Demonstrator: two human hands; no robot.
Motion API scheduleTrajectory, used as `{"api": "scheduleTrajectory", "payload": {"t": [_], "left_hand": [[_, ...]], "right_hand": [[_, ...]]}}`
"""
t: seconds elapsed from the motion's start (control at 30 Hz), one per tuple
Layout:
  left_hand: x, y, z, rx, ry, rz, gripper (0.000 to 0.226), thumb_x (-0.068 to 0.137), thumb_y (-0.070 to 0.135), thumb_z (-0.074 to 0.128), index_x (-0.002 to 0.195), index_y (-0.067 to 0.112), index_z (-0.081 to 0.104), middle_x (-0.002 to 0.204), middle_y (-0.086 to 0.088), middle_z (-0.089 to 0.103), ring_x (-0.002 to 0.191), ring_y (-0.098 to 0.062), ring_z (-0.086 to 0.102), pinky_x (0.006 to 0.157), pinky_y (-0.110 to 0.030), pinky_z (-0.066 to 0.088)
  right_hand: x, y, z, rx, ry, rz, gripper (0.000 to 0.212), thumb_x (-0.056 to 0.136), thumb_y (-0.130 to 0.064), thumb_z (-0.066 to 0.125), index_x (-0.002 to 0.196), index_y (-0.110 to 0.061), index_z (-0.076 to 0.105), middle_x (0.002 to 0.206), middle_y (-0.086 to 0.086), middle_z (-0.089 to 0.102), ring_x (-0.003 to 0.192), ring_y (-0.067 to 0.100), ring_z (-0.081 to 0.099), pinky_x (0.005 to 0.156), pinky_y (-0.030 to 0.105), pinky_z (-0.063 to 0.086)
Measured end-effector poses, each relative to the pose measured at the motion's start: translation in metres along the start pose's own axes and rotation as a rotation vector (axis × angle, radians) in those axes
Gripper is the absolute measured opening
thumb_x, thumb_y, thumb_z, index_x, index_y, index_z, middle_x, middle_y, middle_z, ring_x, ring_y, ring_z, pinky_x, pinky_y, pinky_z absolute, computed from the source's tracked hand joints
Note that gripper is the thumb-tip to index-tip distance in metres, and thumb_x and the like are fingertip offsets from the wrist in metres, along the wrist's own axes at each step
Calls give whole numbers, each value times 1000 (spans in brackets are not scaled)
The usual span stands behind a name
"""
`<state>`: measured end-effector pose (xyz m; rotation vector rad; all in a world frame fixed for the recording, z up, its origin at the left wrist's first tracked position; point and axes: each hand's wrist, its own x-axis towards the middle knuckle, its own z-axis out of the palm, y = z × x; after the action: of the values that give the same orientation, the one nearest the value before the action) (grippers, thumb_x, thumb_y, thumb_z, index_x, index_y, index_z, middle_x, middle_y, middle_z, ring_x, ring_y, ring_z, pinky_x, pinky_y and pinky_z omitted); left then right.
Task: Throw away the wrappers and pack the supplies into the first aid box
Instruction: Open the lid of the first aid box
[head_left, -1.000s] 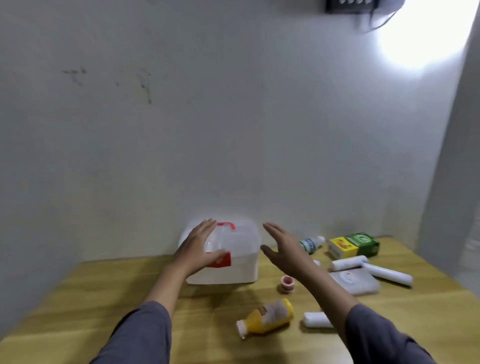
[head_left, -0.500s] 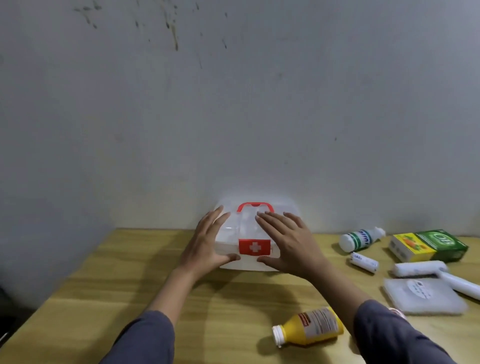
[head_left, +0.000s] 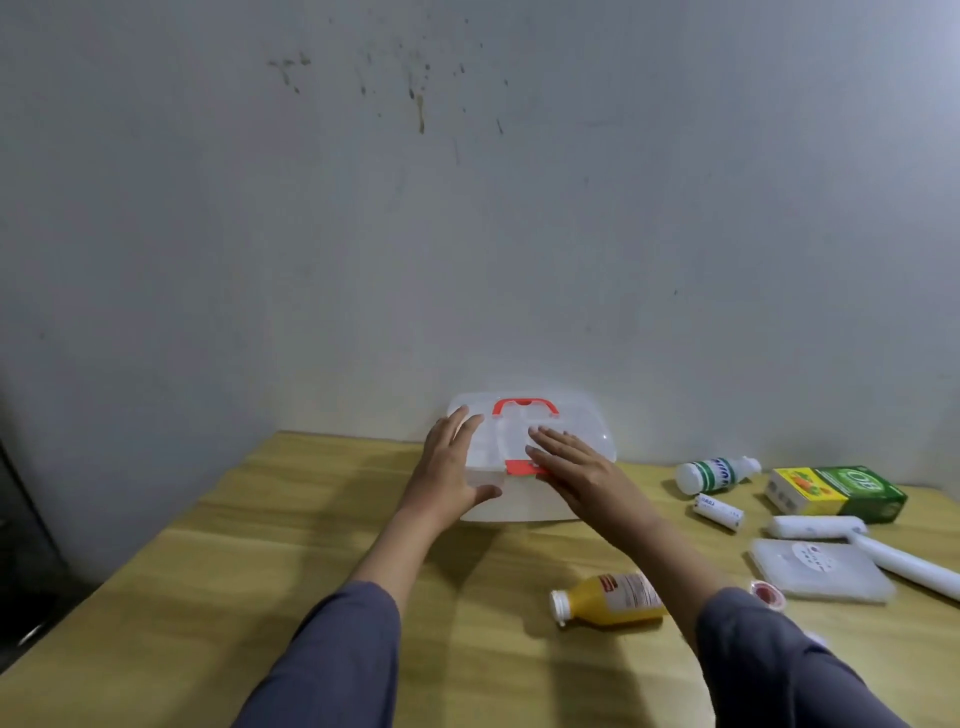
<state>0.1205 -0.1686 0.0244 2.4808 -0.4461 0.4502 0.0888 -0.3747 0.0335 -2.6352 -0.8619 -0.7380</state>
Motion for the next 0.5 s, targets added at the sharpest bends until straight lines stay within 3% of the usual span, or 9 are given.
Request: {"api": "scheduleTrajectory", "payload": {"t": [0.17, 0.27, 0.4, 0.5], "left_hand": [[-10, 14, -7, -65, -48, -62, 101, 75, 38, 80, 152, 20, 18, 163, 1, 6, 150, -19, 7, 119, -35, 18], [-16, 15, -8, -111, -81, -73, 108, 71, 47, 80, 153, 20, 15, 163, 2, 4, 150, -19, 6, 120, -38, 19], [-25, 18, -8, -196, -52, -98, 114, 70, 49, 80, 154, 17, 10, 163, 0, 4, 150, -19, 7, 120, -40, 20], [-28, 18, -7, -348, 3, -148, 118, 66, 41, 86, 152, 16, 10, 159, -3, 15, 145, -22, 20, 116, -37, 29]], "right_hand": [[-5, -21, -13, 155, 13, 139, 37, 93, -19, 51, 130, -14, 53, 144, 0, 44, 137, 8, 32, 116, 21, 18], [-9, -28, -18, 187, -5, 176, 36, 92, -17, 53, 128, -14, 55, 143, 0, 46, 137, 11, 36, 118, 29, 24], [-8, -32, -28, 200, -41, 205, 35, 91, -18, 54, 126, -14, 57, 143, 0, 47, 136, 12, 38, 114, 23, 25], [-3, -31, -37, 220, -47, 216, 33, 90, -20, 56, 123, -16, 60, 140, 0, 50, 134, 12, 42, 110, 20, 27]]}}
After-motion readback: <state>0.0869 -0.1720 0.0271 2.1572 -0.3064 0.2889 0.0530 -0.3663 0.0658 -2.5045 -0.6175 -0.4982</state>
